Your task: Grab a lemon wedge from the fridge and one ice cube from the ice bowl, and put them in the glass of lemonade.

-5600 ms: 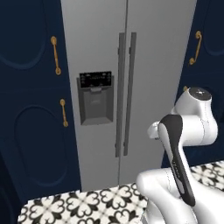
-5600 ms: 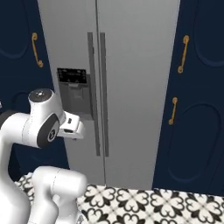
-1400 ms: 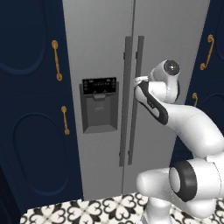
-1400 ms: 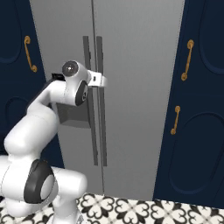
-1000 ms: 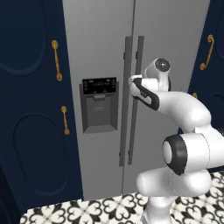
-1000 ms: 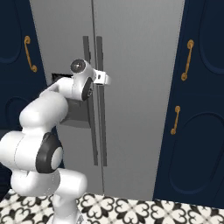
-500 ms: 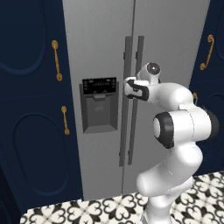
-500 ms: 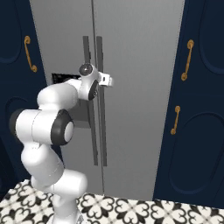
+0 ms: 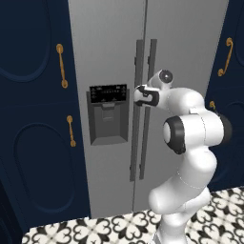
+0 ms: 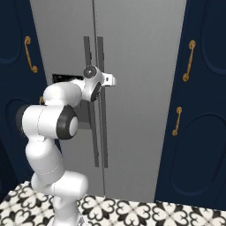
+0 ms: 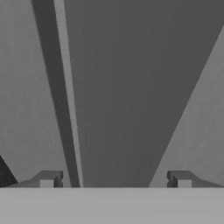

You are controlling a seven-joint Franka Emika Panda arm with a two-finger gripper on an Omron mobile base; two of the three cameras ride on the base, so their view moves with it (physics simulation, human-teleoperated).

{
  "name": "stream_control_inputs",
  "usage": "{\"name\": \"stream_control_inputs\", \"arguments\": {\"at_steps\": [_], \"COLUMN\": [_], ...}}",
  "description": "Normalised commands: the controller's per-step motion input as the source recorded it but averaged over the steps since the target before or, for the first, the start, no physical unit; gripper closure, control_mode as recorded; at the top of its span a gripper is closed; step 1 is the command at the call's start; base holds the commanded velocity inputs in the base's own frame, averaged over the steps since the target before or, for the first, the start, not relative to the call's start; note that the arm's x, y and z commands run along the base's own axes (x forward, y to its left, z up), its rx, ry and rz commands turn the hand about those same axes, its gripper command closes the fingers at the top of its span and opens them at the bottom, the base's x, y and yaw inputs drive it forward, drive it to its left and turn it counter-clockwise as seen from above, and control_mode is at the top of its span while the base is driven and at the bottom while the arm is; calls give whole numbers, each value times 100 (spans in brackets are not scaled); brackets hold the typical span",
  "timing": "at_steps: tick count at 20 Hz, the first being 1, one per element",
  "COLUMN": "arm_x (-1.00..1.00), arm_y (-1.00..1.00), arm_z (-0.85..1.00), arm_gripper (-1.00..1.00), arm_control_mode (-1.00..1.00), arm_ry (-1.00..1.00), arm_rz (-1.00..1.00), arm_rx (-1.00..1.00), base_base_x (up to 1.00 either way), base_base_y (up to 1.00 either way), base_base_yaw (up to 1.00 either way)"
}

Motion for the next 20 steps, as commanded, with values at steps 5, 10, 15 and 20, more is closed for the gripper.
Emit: {"name": "stream_control_inputs", "arguments": {"at_steps": [5, 10, 15, 20], "arm_x": [22, 3, 0, -2], "arm_y": [0, 0, -2, -60], "arm_z": [-18, -14, -10, 0], "arm_gripper": [100, 100, 100, 100], "arm_control_mode": [-100, -100, -100, -100], "arm_ry": [1, 0, 0, -1], "arm_rz": [0, 0, 0, -4], "arm_rx": [1, 3, 1, 2], "base_base_x": [0, 0, 0, 0], "base_base_y": [0, 0, 0, 0], "base_base_yaw": [0, 0, 0, 0]}}
